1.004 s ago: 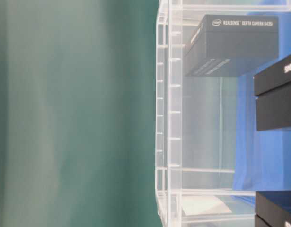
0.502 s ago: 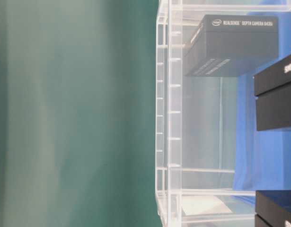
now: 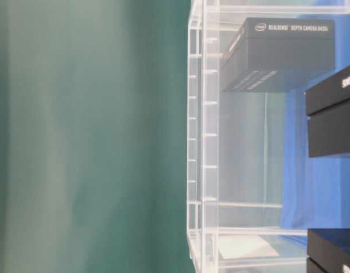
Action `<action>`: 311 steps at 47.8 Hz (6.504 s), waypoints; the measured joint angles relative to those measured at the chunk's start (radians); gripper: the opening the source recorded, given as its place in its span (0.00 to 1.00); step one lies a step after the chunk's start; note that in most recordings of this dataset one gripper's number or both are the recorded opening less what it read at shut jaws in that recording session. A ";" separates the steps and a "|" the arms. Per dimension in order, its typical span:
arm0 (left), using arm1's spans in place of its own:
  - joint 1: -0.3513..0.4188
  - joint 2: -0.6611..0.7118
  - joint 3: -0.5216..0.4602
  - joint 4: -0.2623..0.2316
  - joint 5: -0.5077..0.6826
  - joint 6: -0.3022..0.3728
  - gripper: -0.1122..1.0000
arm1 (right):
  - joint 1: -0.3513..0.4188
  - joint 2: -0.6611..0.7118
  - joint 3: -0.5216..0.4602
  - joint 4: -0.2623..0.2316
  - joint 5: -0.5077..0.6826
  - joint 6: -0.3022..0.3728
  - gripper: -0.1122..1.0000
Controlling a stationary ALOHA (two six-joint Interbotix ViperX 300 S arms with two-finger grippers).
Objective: Take out the box from the case.
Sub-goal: 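Withdraw the left gripper to the left side, then move the right gripper over the right black box in the case, then lower the right gripper around the right box and close it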
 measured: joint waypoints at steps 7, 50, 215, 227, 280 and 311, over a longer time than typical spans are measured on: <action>0.005 0.000 0.012 -0.012 -0.026 0.005 0.98 | 0.000 0.000 0.000 0.000 0.002 0.014 0.91; 0.011 0.000 0.026 -0.034 -0.025 0.003 0.98 | 0.000 0.011 0.000 0.000 0.017 0.017 0.91; 0.023 -0.054 0.072 -0.038 -0.029 0.043 0.98 | 0.184 0.678 -0.437 -0.043 -0.184 0.235 0.92; 0.025 -0.054 0.072 -0.038 -0.029 0.043 0.98 | 0.178 0.707 -0.420 -0.044 -0.225 0.233 0.92; 0.012 -0.054 0.071 -0.038 -0.029 0.041 0.98 | 0.175 0.752 -0.400 -0.051 -0.270 0.284 0.68; 0.011 -0.057 0.074 -0.038 -0.029 0.043 0.98 | 0.173 0.747 -0.411 -0.048 -0.227 0.305 0.68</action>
